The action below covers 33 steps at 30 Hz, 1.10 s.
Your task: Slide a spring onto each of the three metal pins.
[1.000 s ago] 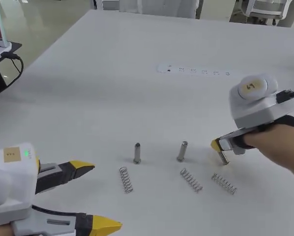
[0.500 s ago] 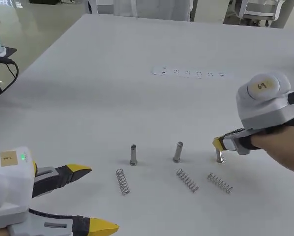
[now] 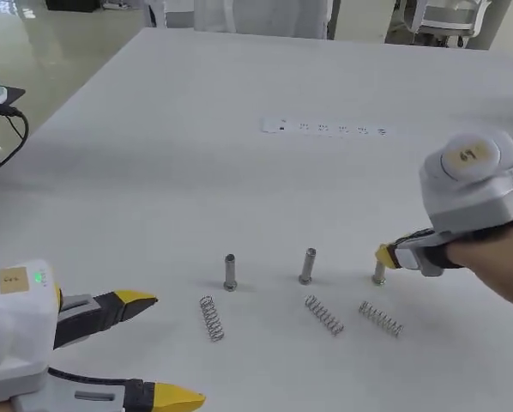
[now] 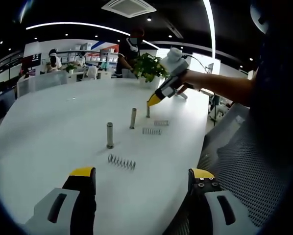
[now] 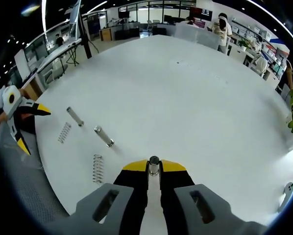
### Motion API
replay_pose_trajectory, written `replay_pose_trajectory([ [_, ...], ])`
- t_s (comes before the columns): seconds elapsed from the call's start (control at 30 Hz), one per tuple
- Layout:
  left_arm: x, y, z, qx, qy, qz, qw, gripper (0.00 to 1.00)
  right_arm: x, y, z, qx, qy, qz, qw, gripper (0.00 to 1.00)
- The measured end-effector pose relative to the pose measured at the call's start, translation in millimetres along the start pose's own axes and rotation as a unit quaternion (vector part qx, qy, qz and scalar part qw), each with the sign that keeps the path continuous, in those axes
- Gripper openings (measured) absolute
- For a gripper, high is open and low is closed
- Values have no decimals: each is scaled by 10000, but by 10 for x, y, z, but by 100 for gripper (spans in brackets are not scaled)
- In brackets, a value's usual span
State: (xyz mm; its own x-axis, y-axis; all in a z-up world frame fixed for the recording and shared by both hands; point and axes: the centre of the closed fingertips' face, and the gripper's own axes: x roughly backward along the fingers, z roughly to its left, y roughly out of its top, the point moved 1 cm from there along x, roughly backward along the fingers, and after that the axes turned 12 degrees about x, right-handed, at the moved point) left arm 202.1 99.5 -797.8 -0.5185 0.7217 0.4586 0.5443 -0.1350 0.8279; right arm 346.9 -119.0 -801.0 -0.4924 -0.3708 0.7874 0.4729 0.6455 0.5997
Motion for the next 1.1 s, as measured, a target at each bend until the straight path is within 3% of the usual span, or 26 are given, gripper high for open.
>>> replay_pose_trajectory([
  [1.1,-8,-6,-6,10,-29,20,10000,73,28,-103,-9,138,-26,33,9999,8],
])
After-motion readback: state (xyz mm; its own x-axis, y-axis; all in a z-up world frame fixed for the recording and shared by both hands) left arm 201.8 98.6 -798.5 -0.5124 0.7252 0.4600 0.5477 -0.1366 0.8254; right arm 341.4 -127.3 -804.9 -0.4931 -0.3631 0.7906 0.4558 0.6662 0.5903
